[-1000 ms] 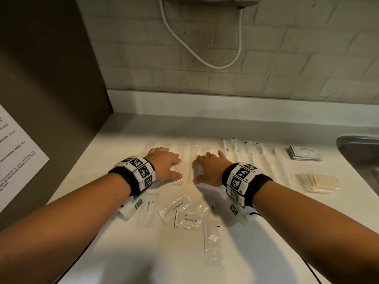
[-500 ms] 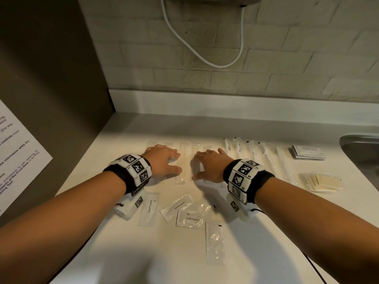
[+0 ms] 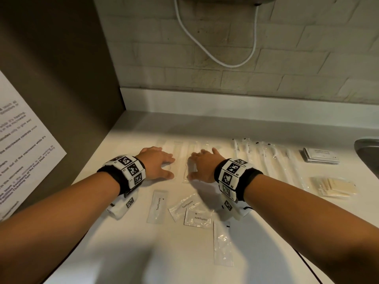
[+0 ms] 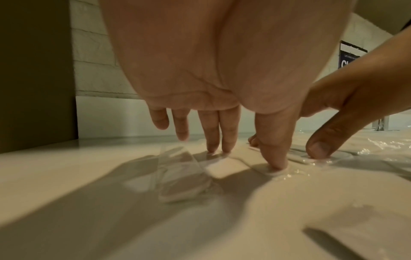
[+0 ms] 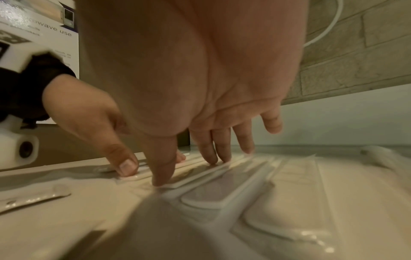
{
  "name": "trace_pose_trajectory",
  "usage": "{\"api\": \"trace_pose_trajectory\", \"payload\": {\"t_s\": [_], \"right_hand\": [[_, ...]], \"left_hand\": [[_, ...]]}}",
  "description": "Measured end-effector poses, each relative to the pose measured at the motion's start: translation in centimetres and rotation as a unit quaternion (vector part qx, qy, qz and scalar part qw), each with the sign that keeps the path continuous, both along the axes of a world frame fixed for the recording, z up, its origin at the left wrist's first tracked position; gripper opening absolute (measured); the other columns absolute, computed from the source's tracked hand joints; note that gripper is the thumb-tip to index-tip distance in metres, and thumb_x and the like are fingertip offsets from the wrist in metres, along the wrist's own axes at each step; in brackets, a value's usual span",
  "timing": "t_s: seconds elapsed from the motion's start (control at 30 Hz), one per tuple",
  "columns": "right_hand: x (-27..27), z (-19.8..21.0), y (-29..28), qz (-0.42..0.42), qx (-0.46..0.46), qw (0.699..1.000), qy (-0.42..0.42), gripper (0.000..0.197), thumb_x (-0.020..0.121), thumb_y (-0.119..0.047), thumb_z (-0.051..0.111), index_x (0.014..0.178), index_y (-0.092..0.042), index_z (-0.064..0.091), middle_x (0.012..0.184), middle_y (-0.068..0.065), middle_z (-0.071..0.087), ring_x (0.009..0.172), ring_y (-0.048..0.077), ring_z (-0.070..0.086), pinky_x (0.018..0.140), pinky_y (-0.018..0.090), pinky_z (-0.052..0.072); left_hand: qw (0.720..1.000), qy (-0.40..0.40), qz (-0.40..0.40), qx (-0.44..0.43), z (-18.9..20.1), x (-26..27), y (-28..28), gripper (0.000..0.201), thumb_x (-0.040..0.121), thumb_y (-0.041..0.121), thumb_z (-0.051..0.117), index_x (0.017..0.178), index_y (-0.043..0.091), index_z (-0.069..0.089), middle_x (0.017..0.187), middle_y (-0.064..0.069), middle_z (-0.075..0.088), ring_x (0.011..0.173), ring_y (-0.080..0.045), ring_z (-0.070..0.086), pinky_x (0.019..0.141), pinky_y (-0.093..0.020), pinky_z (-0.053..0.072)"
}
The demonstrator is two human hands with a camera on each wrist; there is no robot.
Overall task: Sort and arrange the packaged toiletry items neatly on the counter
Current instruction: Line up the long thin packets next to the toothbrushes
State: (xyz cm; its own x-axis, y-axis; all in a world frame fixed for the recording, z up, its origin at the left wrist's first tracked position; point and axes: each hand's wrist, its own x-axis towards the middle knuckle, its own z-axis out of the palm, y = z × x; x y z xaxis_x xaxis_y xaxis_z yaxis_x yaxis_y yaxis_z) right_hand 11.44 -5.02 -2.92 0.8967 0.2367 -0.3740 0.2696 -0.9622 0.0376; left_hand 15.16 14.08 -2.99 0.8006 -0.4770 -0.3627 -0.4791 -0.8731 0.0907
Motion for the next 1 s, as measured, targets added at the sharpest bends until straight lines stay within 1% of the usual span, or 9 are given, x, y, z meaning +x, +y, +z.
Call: {"api": "trace_pose_trajectory", "payload": {"t_s": [0.27, 0.5, 0.6, 0.67, 0.7, 0.73, 0.8, 0.87, 1.0], "right_hand": [[0.0, 0.3, 0.0, -0.001, -0.010, 1.000, 0.008, 0.069, 0.093, -0.060, 0.040, 0.147, -0.018, 0.035, 0.155, 0.001, 0.033, 0.144, 0.026, 0.025, 0.119, 0.055, 0.011], [-0.1, 0.5, 0.0, -0.004, -0.002, 1.000, 0.009, 0.067, 0.092, -0.059, 0.043, 0.144, -0.017, 0.040, 0.150, 0.001, 0.039, 0.142, 0.026, 0.030, 0.118, 0.054, 0.013], [0.0, 0.9, 0.2, -0.003, 0.015, 1.000, -0.010, 0.070, 0.091, -0.060, 0.044, 0.145, -0.017, 0.038, 0.151, 0.000, 0.040, 0.142, 0.025, 0.031, 0.118, 0.052, 0.014], [0.1, 1.3, 0.6, 0.008, 0.033, 0.999, -0.024, 0.069, 0.091, -0.059, 0.045, 0.146, -0.019, 0.037, 0.152, -0.001, 0.038, 0.142, 0.023, 0.031, 0.118, 0.052, 0.013], [0.2, 1.4, 0.9, 0.014, 0.040, 0.999, -0.027, 0.068, 0.091, -0.059, 0.045, 0.146, -0.020, 0.037, 0.152, -0.001, 0.039, 0.142, 0.023, 0.031, 0.117, 0.052, 0.012], [0.3, 1.5, 1.3, 0.018, 0.044, 0.999, -0.027, 0.068, 0.090, -0.059, 0.045, 0.146, -0.021, 0.037, 0.152, -0.002, 0.039, 0.142, 0.023, 0.030, 0.118, 0.052, 0.011], [0.6, 1.4, 2.1, 0.024, 0.035, 0.999, -0.020, 0.072, 0.089, -0.062, 0.045, 0.148, -0.021, 0.034, 0.154, -0.002, 0.036, 0.145, 0.024, 0.026, 0.119, 0.053, 0.010], [1.0, 1.2, 2.8, 0.028, 0.022, 0.999, -0.013, 0.075, 0.089, -0.065, 0.044, 0.148, -0.020, 0.034, 0.153, -0.002, 0.037, 0.144, 0.024, 0.027, 0.119, 0.053, 0.010], [1.6, 0.9, 3.8, 0.022, 0.005, 1.000, 0.002, 0.072, 0.090, -0.063, 0.044, 0.146, -0.018, 0.037, 0.151, -0.001, 0.040, 0.143, 0.024, 0.028, 0.118, 0.054, 0.010]], "left_hand": [[1.000, -0.003, -0.002, 0.007, -0.1, 0.5, -0.7, 0.071, 0.088, 0.063, 0.053, 0.150, 0.032, 0.036, 0.160, 0.013, 0.026, 0.150, -0.023, 0.014, 0.119, -0.043, 0.012], [1.000, -0.005, 0.002, -0.009, -0.1, 0.5, -0.6, 0.072, 0.088, 0.063, 0.054, 0.150, 0.032, 0.036, 0.160, 0.013, 0.027, 0.150, -0.022, 0.015, 0.119, -0.041, 0.013], [0.996, -0.010, 0.040, -0.073, -0.1, 0.8, 0.5, 0.069, 0.086, 0.058, 0.060, 0.147, 0.030, 0.042, 0.157, 0.009, 0.035, 0.145, -0.021, 0.029, 0.118, -0.041, 0.025], [0.983, -0.006, 0.101, -0.154, 0.2, 1.2, 1.7, 0.060, 0.087, 0.046, 0.065, 0.142, 0.028, 0.049, 0.151, 0.007, 0.045, 0.133, -0.017, 0.046, 0.107, -0.029, 0.040], [0.979, -0.006, 0.121, -0.164, 0.5, 1.4, 2.3, 0.056, 0.089, 0.040, 0.066, 0.141, 0.027, 0.051, 0.149, 0.007, 0.047, 0.129, -0.016, 0.050, 0.103, -0.025, 0.043], [0.982, -0.012, 0.123, -0.146, 0.7, 1.6, 2.9, 0.055, 0.089, 0.038, 0.065, 0.141, 0.027, 0.051, 0.150, 0.006, 0.046, 0.130, -0.017, 0.049, 0.105, -0.028, 0.042], [0.993, -0.026, 0.099, -0.059, 1.1, 1.8, 4.0, 0.058, 0.090, 0.042, 0.062, 0.144, 0.029, 0.047, 0.154, 0.007, 0.040, 0.140, -0.021, 0.040, 0.115, -0.038, 0.032], [0.997, -0.022, 0.079, -0.002, 1.0, 1.6, 4.7, 0.062, 0.090, 0.049, 0.059, 0.147, 0.031, 0.042, 0.157, 0.010, 0.035, 0.145, -0.021, 0.030, 0.117, -0.041, 0.026], [0.998, -0.001, 0.069, 0.012, 0.1, 0.9, 4.9, 0.065, 0.091, 0.055, 0.055, 0.149, 0.032, 0.037, 0.159, 0.013, 0.029, 0.149, -0.021, 0.018, 0.120, -0.041, 0.018]]}}
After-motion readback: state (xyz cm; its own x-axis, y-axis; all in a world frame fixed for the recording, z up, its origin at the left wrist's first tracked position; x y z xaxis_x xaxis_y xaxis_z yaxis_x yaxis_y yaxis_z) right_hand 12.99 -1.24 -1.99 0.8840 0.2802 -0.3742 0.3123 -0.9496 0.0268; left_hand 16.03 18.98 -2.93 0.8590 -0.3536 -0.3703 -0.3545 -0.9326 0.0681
